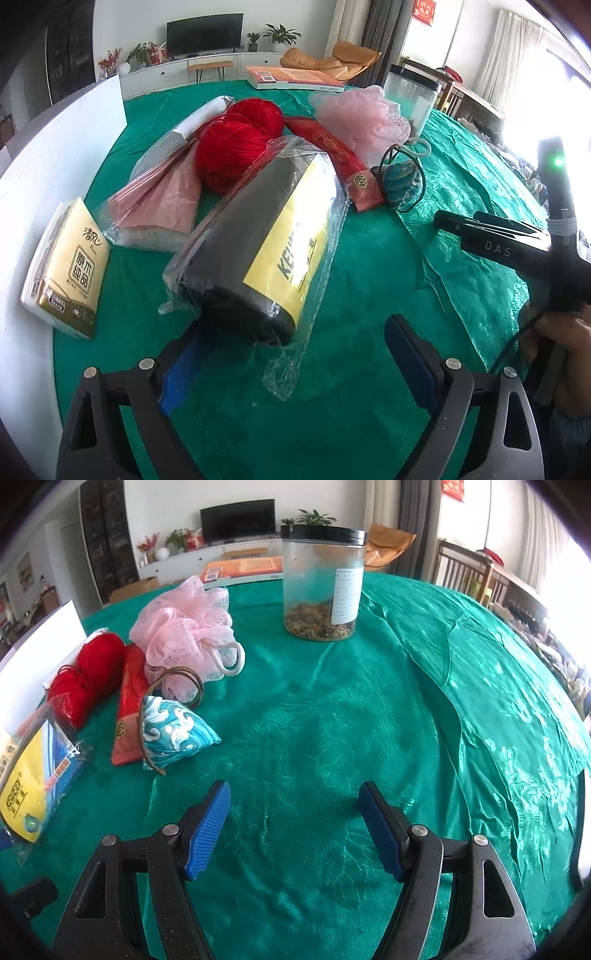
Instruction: Organize soft objects
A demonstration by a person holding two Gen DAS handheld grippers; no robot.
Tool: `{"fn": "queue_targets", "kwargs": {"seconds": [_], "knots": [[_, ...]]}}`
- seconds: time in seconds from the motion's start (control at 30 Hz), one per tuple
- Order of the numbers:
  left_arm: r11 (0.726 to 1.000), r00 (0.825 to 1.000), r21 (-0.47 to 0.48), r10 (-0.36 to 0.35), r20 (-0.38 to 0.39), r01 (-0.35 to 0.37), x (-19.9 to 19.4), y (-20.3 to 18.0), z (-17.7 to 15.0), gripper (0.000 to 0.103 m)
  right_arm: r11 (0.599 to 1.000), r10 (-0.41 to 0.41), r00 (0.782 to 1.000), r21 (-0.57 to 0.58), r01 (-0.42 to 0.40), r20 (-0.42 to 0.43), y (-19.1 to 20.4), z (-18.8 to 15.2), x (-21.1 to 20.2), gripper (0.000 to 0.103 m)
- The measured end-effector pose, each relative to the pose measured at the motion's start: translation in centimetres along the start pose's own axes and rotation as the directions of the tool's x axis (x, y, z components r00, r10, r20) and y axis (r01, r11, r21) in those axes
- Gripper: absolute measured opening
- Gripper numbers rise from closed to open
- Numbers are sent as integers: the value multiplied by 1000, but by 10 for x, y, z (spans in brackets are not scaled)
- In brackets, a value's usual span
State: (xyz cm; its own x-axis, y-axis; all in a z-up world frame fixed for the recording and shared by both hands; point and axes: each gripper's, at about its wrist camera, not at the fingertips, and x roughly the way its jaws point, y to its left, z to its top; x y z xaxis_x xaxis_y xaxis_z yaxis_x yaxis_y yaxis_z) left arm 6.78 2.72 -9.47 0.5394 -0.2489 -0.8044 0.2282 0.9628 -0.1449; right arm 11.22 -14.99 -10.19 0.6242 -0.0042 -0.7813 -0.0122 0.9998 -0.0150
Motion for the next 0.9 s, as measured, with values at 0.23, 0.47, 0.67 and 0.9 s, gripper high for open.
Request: {"fn": "queue_targets", "kwargs": {"seconds": [0.23,0.47,0.67,0.9], "knots": [[1000,999,-3,24,39,-24,19,7,14,100,1000,3,1000,22,-3,-6,-3,-1,1,80],[991,995,82,102,17,-104,28,-8,15,103,1000,6,1000,18,-6,-15,-3,1,4,87],[991,995,82,102,18,-103,28,-7,15,103,1000,8,1000,19,-7,-16,-3,2,4,88],[991,995,82,102,18,-103,28,-7,15,103,1000,8,1000,19,-7,-16,-3,2,3,88]]}}
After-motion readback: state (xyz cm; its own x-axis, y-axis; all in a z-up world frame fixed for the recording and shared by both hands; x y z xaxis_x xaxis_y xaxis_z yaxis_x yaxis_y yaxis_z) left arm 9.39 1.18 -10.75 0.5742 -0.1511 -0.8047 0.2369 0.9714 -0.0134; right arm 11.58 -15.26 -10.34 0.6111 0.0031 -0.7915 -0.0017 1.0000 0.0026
